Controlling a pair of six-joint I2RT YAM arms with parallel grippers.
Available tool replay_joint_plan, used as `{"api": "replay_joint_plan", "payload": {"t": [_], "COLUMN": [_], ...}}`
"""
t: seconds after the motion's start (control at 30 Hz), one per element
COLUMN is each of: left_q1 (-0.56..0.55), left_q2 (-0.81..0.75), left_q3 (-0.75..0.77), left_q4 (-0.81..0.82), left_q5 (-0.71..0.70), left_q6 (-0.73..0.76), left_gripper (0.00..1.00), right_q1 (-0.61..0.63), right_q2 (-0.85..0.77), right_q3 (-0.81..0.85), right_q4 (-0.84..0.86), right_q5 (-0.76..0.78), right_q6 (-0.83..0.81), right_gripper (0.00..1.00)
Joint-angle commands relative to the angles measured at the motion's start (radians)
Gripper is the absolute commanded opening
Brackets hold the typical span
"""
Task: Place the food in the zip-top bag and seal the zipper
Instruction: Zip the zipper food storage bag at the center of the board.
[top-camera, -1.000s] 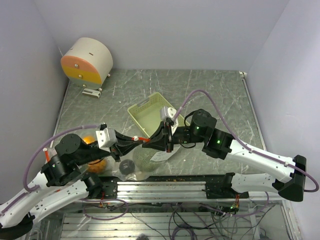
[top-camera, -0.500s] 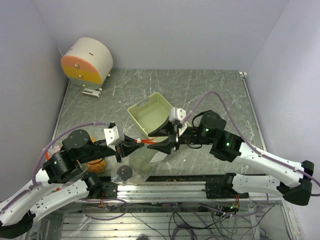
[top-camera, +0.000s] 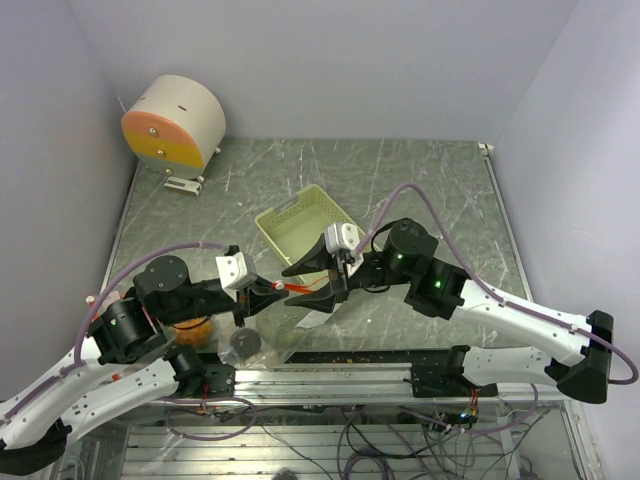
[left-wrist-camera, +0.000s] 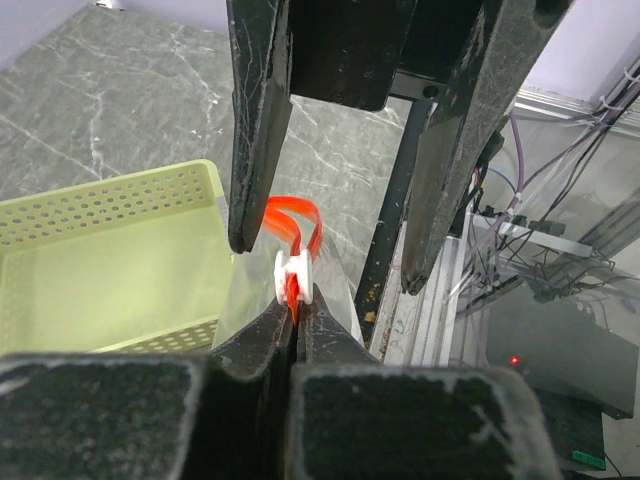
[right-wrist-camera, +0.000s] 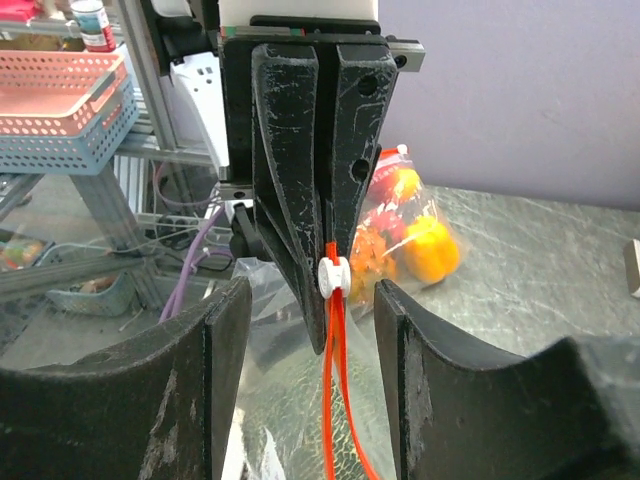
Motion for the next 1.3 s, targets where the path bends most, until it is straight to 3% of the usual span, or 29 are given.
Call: {"api": "replay_joint_plan", "payload": {"t": [0.0,0.47,0.7,0.87,1.27], "left_q1": [0.004,0.004,0.003,0.003,0.004], "left_q2": [-0.016,-0.038,-0.041,-0.044,-0.080], "left_q3": [0.039,0.034,0.031,0.028,0.090], "left_q4": [0.024,0.020,0.022,0.022,-0.042], "left_q5": [0.026,0.026,0.022,0.021,-0.011], "left_q6": [-0.010,-0.009,-0.011,-0.011,0.004], "left_gripper": [0.07,0.07,0.07,0.07,0.07], "right_q1": [0.001,0.001,0.001,0.002,-0.028], "right_q2": [0.006,0.065,0.076,0.088,0.041], "right_q3": [0.002,-0.009,-0.009,-0.010,-0.026], "right_q4": [0.140,0.175,0.197,0.181,0.080], "right_q5": [-0.062,-0.069,-0.070,-0.068,0.004], "right_q6": [0.032,0.061,0.080,0.082,0.064], "right_gripper": [0.52,0.44,0.25,0.01,0.00]}}
